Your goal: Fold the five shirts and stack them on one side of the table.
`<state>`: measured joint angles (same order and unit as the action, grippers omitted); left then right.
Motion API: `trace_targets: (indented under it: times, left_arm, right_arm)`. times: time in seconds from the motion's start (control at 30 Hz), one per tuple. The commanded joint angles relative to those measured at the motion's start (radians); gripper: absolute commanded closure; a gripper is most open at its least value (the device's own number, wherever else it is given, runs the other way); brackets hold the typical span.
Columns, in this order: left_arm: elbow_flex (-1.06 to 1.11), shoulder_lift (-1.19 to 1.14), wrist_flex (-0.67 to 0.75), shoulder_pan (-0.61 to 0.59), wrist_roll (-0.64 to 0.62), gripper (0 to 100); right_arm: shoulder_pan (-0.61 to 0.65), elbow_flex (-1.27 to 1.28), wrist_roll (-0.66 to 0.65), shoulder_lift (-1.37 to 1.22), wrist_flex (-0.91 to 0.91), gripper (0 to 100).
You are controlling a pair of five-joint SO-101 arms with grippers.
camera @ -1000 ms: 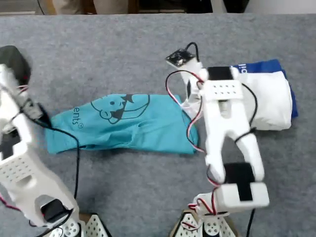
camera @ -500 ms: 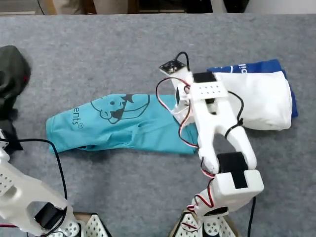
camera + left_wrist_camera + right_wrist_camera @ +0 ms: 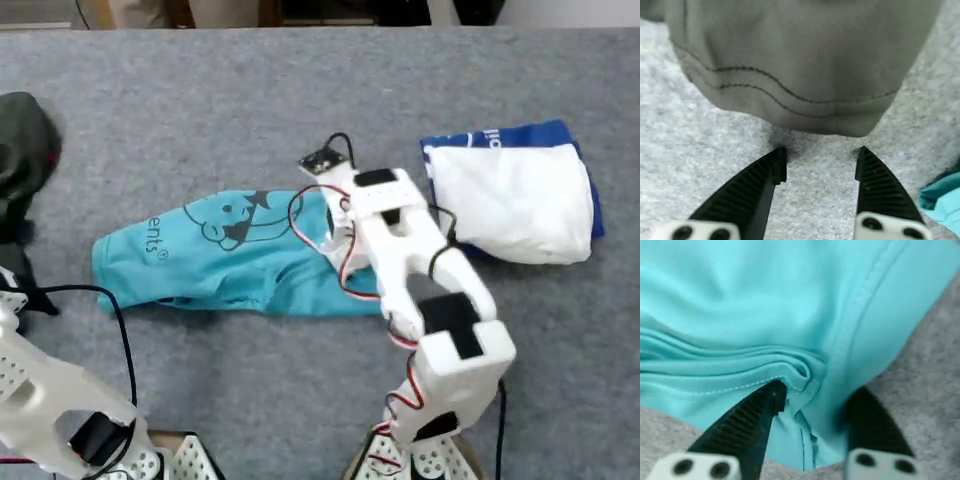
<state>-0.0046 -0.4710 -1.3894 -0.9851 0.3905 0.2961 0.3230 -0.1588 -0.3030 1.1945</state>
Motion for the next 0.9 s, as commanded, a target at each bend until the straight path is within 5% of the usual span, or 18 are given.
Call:
trace_targets:
  times: [0.0,0.3,0.5,0.87]
  left_arm:
    - [-0.002,0.028,0.014,-0.034,0.005,77]
    - [-0.008,0.028,0.015,-0.046,0.008,77]
    - [-0.009,0.028,0.015,-0.044,0.008,77]
    - [-0.003,0.028,0.015,-0.014,0.008,77]
  right_arm:
    - [-0.048,-0.071,0.008,-0.058,0.054,88.5]
    - [-0.071,-0.082,0.015,-0.028,0.052,81.5]
    - [-0.179,-0.102,0.035,-0.073,0.048,99.3]
    - [-0.189,-0.193,-0.014,0.016,0.126,99.7]
